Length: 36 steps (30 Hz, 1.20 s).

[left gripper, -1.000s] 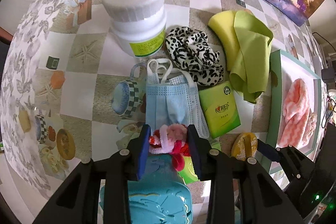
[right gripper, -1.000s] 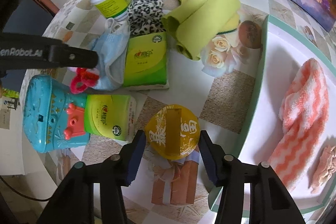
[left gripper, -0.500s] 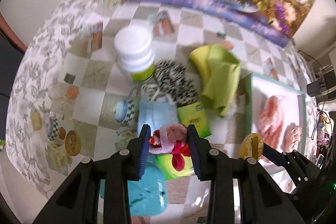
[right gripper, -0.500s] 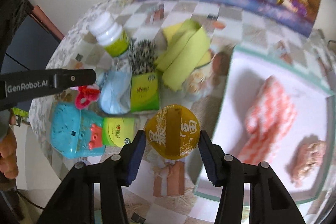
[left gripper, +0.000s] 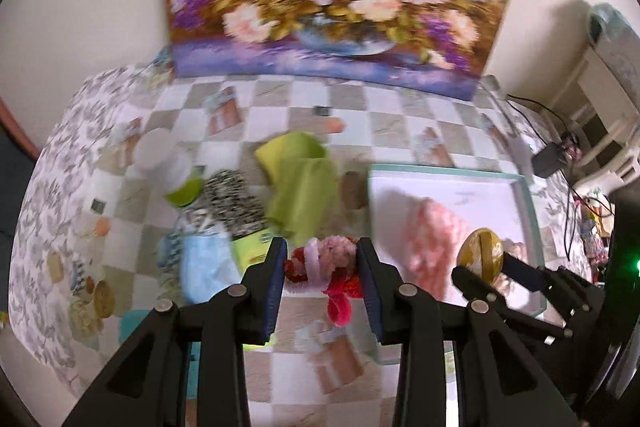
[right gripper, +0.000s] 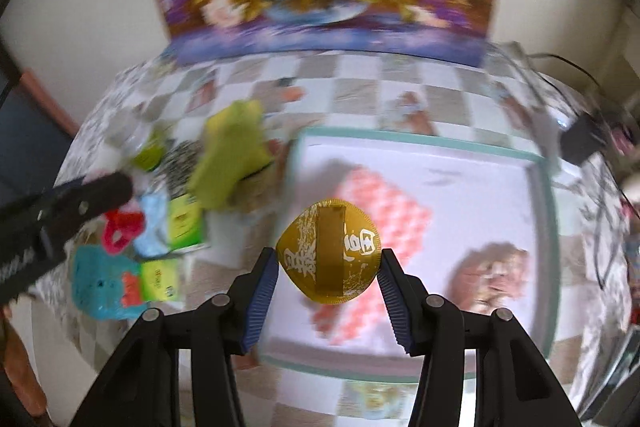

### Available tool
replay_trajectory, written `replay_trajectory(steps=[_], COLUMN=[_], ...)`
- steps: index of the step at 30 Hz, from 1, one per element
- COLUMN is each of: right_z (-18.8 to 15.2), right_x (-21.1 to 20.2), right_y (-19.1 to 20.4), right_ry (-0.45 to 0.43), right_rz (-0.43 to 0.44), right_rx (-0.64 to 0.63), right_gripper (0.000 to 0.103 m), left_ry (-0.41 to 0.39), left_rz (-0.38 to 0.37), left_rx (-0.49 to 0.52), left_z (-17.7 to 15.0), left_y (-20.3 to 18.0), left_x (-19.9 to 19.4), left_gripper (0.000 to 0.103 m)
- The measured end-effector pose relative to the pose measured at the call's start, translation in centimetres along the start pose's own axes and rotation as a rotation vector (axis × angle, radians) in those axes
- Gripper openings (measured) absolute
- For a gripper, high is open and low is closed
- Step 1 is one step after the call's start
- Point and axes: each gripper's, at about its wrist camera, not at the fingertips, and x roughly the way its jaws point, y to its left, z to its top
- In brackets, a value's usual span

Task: Organize soft objects
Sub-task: 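Carry the plush toy and yellow tin over the tray with both tools, then open both tools to drop the plush toy and yellow tin into the tray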

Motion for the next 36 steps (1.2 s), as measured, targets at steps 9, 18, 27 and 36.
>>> replay_trajectory(steps=[9, 18, 27, 36], right_z=[0.0, -0.4, -0.7, -0.8], right_x=[-0.7, 0.7, 3.2, 3.2], right_y=[-8.5, -13.8, -15.2, -15.6], right_ry=[-0.034, -0.042, -0.005, -0.002], right_rz=[-0.079, -0.085, -0.100, -0.109], right_rx=[0.190, 0.322, 0.358, 0.368], right_gripper=[0.054, 0.054, 0.055, 0.055], left_ry=[0.015, 0.073, 0.118, 0.137], left_rz=[-0.029, -0.035, -0.053, -0.064], left_rx=[0.098, 0.193, 0.252, 0.262], left_z=[-0.1, -1.1, -2.6, -3.2], left_y=[-5.9, -10.6, -13.4, -14.3], left_x=[2.6, 6.0, 8.9, 9.5], left_gripper=[0.037, 0.037, 0.037, 0.038])
